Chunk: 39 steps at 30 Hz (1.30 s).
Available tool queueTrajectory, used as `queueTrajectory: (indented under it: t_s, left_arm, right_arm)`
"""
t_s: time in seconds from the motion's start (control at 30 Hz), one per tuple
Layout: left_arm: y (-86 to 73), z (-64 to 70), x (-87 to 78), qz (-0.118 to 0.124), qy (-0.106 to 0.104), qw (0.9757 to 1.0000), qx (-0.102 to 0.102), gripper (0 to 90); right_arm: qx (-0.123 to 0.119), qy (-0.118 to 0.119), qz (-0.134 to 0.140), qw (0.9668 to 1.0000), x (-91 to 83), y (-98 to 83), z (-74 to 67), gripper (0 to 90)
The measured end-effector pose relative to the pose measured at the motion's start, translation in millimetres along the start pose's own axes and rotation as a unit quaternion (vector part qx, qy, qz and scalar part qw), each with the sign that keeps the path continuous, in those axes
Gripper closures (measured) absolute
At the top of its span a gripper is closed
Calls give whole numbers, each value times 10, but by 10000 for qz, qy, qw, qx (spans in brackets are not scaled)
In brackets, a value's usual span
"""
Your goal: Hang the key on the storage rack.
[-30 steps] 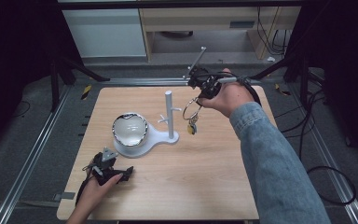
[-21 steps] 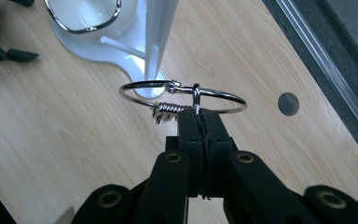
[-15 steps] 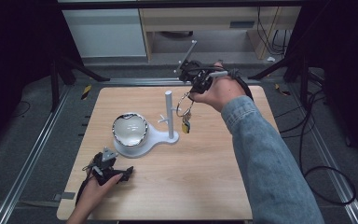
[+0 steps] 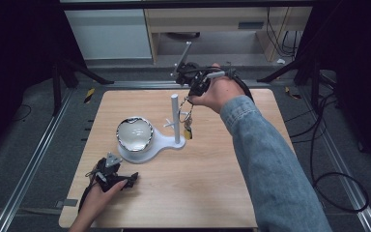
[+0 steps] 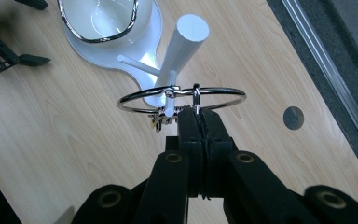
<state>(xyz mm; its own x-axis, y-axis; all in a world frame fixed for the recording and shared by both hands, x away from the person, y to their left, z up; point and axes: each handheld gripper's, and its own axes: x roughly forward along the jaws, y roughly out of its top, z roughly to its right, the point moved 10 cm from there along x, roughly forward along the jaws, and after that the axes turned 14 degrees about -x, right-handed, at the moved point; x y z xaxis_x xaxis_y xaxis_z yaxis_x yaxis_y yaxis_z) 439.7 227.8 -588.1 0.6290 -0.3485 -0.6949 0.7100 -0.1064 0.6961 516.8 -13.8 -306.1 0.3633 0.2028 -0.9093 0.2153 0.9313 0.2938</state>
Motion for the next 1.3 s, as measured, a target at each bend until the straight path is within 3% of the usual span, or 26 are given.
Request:
queueTrajectory:
  t_s: [0.7,1.3]
  left_arm:
    - [-2,0,-2,-5,-13,10000,14,0]
    - [-2,7,-1,6,-36,10000,29,0]
  right_arm:
    - [-179,280,-391,9987,402,126,-36,889]
    - [-70,459,-516,9976,570,55,51,885]
